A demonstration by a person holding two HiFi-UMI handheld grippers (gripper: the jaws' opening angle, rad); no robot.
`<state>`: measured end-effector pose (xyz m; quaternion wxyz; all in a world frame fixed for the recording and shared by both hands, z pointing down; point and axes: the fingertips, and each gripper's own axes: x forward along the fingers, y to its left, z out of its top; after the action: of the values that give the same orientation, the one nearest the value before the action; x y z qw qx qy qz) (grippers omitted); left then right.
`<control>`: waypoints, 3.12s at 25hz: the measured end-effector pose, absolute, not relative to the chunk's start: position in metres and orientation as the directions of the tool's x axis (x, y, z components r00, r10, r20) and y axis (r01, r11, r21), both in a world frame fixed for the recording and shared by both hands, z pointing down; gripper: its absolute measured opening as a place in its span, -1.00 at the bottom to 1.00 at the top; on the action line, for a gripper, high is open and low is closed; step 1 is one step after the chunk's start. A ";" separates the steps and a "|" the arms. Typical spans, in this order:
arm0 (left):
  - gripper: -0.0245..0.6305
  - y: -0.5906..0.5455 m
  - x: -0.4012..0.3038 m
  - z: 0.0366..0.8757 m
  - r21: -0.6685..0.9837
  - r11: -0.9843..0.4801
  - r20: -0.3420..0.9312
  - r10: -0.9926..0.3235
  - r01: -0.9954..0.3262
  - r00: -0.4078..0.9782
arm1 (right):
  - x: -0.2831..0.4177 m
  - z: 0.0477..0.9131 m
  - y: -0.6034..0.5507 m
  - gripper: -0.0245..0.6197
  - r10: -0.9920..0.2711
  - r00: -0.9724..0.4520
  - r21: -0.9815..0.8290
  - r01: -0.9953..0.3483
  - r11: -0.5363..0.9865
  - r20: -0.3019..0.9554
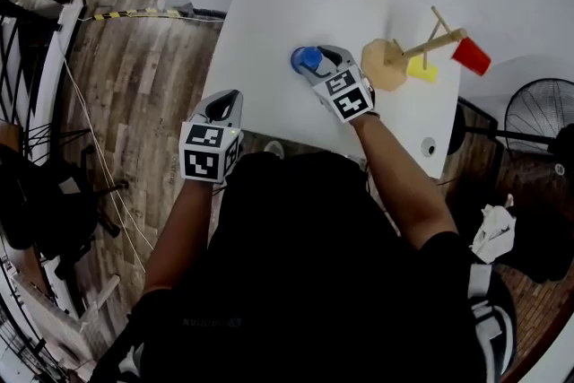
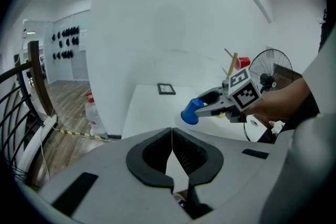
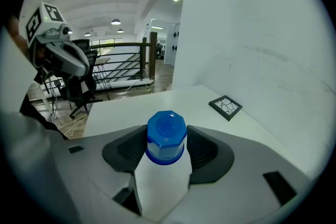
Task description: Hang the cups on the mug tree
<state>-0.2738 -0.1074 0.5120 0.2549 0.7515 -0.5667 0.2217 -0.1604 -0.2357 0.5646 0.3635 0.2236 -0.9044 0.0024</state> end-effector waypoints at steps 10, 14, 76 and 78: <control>-0.87 -0.132 -0.236 0.502 0.114 -0.382 0.599 -0.710 -0.917 0.370 | -0.106 0.503 -0.203 -0.20 -0.518 -0.658 0.112 -0.556 0.824 0.547; -0.87 -0.137 -0.210 0.498 0.110 -0.450 0.591 -0.687 -0.886 0.422 | -0.074 0.483 -0.190 -0.20 -0.593 -0.633 0.100 -0.637 0.764 0.499; -0.87 -0.134 -0.093 0.468 0.118 -0.679 0.532 -0.573 -0.725 0.624 | 0.073 0.414 -0.170 -0.20 -0.844 -0.437 -0.046 -0.894 0.446 0.311; -0.87 -0.135 -0.088 0.466 0.123 -0.689 0.525 -0.566 -0.714 0.636 | 0.081 0.410 -0.162 -0.21 -0.845 -0.469 -0.219 -0.880 0.422 0.257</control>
<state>-0.0879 -0.1350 0.4657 0.1617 0.8898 -0.3596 0.2297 0.0810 -0.1621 0.4104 0.0534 0.5125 -0.8415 0.1626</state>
